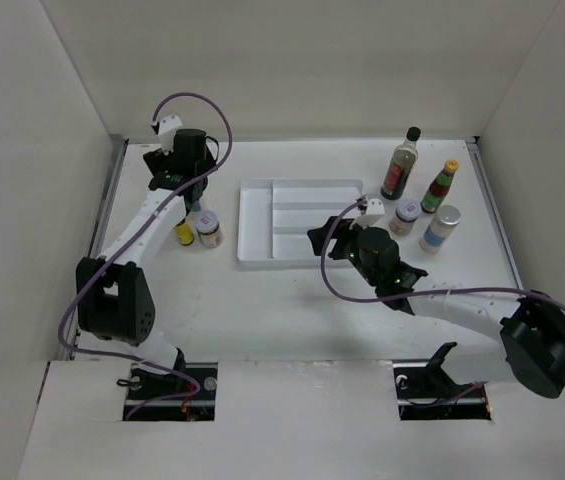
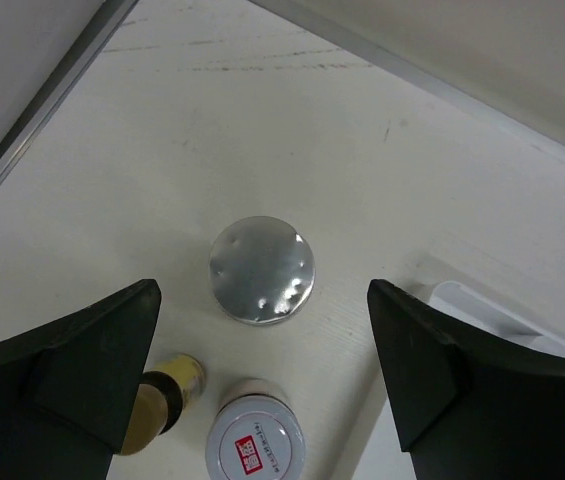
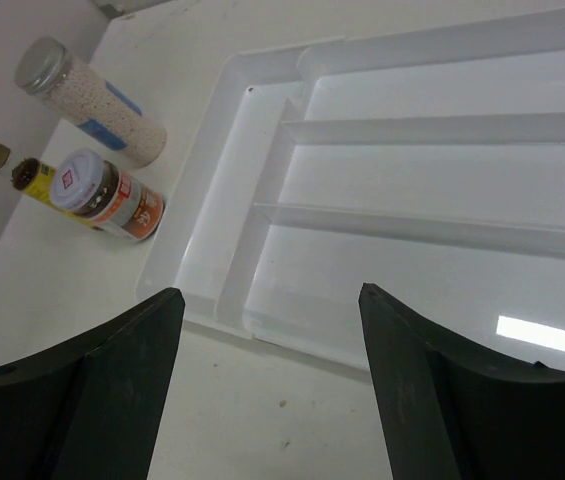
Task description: Organize the condiment bottles
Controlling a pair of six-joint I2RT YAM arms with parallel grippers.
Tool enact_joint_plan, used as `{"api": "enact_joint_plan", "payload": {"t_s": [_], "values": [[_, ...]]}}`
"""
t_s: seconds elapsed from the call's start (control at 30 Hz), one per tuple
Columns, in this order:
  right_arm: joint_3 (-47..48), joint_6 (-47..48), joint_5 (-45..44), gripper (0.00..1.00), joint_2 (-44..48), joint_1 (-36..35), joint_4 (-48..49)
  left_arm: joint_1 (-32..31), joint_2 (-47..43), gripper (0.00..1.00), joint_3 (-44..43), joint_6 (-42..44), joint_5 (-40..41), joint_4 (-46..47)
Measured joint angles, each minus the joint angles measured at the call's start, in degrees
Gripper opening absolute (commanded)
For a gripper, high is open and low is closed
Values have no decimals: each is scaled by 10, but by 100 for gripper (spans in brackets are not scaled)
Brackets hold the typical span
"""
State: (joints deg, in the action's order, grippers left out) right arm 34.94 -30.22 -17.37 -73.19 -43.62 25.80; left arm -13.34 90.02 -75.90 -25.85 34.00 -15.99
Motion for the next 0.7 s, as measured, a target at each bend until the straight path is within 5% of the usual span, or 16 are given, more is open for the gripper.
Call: {"api": "enact_joint_plan", "payload": {"t_s": [0.7], "values": [[-39,-1,5,78,-25,0,33,41,100,74,-45,12,-33,-48]]}}
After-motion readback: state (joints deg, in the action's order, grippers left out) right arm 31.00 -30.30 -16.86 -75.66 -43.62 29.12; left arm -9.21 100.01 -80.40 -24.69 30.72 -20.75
